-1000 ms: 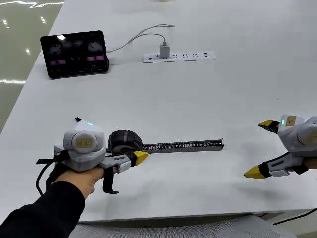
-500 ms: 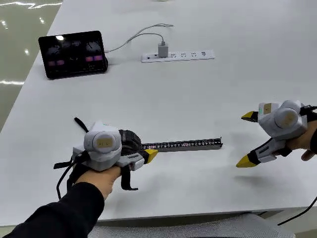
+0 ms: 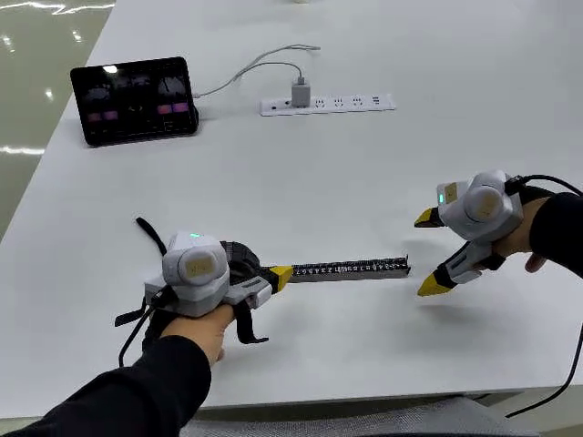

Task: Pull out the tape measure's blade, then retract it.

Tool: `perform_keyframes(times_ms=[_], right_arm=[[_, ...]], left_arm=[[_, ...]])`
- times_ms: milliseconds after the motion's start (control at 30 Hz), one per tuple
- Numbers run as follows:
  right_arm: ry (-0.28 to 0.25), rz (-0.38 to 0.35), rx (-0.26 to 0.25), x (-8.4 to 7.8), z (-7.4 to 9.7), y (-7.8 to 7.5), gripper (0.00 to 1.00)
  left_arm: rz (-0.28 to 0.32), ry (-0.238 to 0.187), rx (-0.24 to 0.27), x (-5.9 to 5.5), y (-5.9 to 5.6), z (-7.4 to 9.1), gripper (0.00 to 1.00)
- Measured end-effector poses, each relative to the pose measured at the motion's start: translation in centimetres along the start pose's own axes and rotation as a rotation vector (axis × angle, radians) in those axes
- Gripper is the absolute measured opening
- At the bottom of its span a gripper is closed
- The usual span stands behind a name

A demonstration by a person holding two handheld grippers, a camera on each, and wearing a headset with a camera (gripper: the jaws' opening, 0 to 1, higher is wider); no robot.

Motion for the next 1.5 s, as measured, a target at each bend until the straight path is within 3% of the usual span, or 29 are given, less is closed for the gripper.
perform_keyframes(times_ms=[100, 333, 433, 533, 633, 1000, 1167, 1233, 1333, 1500], right_arm=[[0.007, 0.009, 0.013, 0.4, -0.5, -0.2, 0.6], [0.03, 0.025, 0.057, 0.5, -1.2, 0.1, 0.4], [0.035, 0.023, 0.067, 0.2, -1.5, 0.0, 0.37], [0.036, 0.031, 0.071, 0.2, -1.4, 0.1, 0.29], [0.038, 0.036, 0.075, 0.1, -1.6, 0.0, 0.22], [0.056, 0.02, 0.076, 0.2, -2.0, 0.1, 0.15], [0.07, 0.05, 0.06, 0.4, -2.1, 0.3, 0.12], [0.073, 0.094, 0.053, 0.4, -2.1, 0.4, 0.12], [0.068, 0.049, 0.05, 0.3, -2.1, 0.3, 0.11], [0.077, 0.024, 0.04, 0.3, -2.1, 0.4, 0.11]], left_arm=[[-0.013, -0.024, 0.011, 0.1, -0.1, -0.1, 0.99], [0.001, -0.021, 0.02, 0.1, -0.1, -0.1, 0.99], [0.055, -0.052, 0.002, 0.6, -0.2, 0.0, 0.99], [0.028, -0.075, 0.01, 1.0, 0.0, 0.2, 0.99], [0.039, -0.081, 0.01, 1.0, 0.1, 0.1, 0.99], [0.033, -0.062, 0.035, 0.2, 0.1, -0.3, 0.99], [0.04, -0.076, 0.042, 0.2, 0.2, -0.5, 0.99], [0.04, -0.086, 0.048, 0.3, 0.4, -0.5, 0.98], [0.063, -0.118, 0.051, 0.6, 0.6, -0.6, 0.93], [0.044, -0.092, 0.073, 0.0, 0.9, -0.8, 0.88]])
Point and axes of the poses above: the centre of the closed fingertips' face, and the gripper's own axes: z roughly backward along the fingers, y roughly to its left, x roughly out of its top, the point moved 4 cm from there along z, roughly backward along the fingers, and after that the axes turned 6 degrees about y, right-handed, at the moved point
